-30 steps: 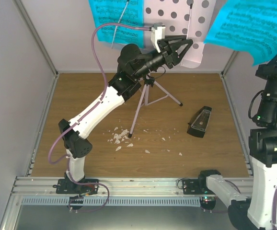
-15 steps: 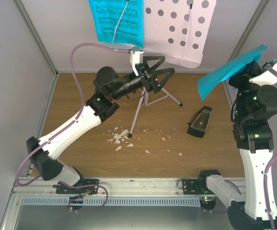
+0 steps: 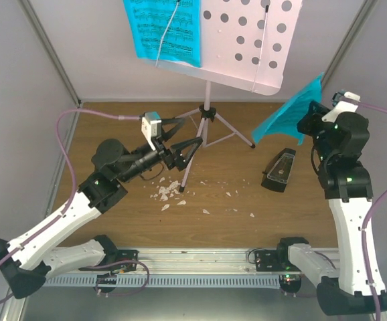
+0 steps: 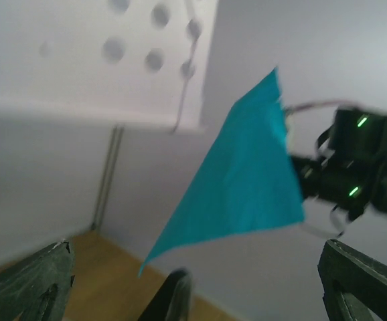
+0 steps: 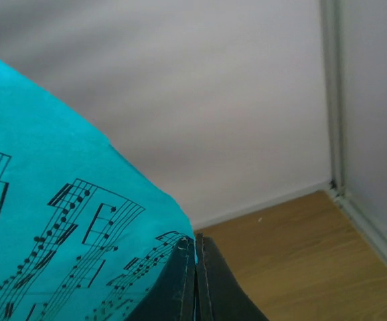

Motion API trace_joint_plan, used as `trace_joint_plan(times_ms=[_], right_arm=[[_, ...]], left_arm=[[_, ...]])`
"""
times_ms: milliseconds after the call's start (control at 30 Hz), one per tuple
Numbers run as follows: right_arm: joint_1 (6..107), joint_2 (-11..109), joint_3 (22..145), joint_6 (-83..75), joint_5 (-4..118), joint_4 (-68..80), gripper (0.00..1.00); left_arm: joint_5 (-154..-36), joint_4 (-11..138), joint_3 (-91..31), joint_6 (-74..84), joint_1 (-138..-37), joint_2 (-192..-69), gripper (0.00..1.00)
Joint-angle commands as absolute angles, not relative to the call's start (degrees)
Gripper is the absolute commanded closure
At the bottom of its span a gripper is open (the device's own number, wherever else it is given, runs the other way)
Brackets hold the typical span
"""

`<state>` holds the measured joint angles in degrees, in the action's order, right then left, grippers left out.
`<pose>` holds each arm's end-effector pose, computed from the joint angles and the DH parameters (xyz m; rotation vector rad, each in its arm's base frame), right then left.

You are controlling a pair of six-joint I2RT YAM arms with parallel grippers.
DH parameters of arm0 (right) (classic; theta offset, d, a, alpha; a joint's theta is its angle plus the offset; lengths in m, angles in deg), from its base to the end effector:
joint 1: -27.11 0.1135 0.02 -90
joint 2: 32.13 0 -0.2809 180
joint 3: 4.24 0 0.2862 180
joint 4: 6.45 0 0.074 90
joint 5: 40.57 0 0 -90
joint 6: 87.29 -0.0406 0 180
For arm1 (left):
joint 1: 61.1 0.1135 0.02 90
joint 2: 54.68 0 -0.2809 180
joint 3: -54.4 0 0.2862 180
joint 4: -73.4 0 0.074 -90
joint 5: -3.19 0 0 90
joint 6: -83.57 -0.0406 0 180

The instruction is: Pack up the instrument practice props

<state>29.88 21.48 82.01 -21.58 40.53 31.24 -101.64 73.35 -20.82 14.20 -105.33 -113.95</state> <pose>0.2081 0.0038 0.4839 0.4258 1.6075 0.2298 0.1795 -0.1892 0.4646 0.5115 1.2931 -1.1239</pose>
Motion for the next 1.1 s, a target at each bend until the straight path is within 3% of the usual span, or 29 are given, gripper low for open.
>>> trace_joint_plan(times_ms=[0, 200, 467, 633, 1067], right_arm=[[29.44, 22.65, 86.37, -23.28, 55.48, 44.31, 1.00], [29.45, 22.21, 77.82, -26.21, 71.64, 54.98, 1.00], [30.00, 15.58, 53.85, -31.25, 76.60, 52.98, 0.99], [30.17, 17.55, 46.63, -28.17, 73.43, 53.69, 1.00], [33.06, 21.43, 44.69, -27.07, 65.55, 54.40, 0.99]], left_arm=[[-93.59, 66.96, -12.71, 11.79, -104.33, -107.52, 0.01], [-85.08, 62.14, -4.71, 12.05, -103.52, -99.83, 0.01], [-82.06, 59.14, -2.55, 12.03, -102.68, -97.96, 0.01], [-82.47, 58.55, -1.92, 11.99, -102.51, -98.83, 0.01], [-82.40, 58.45, -0.77, 12.14, -102.45, -99.42, 0.01]])
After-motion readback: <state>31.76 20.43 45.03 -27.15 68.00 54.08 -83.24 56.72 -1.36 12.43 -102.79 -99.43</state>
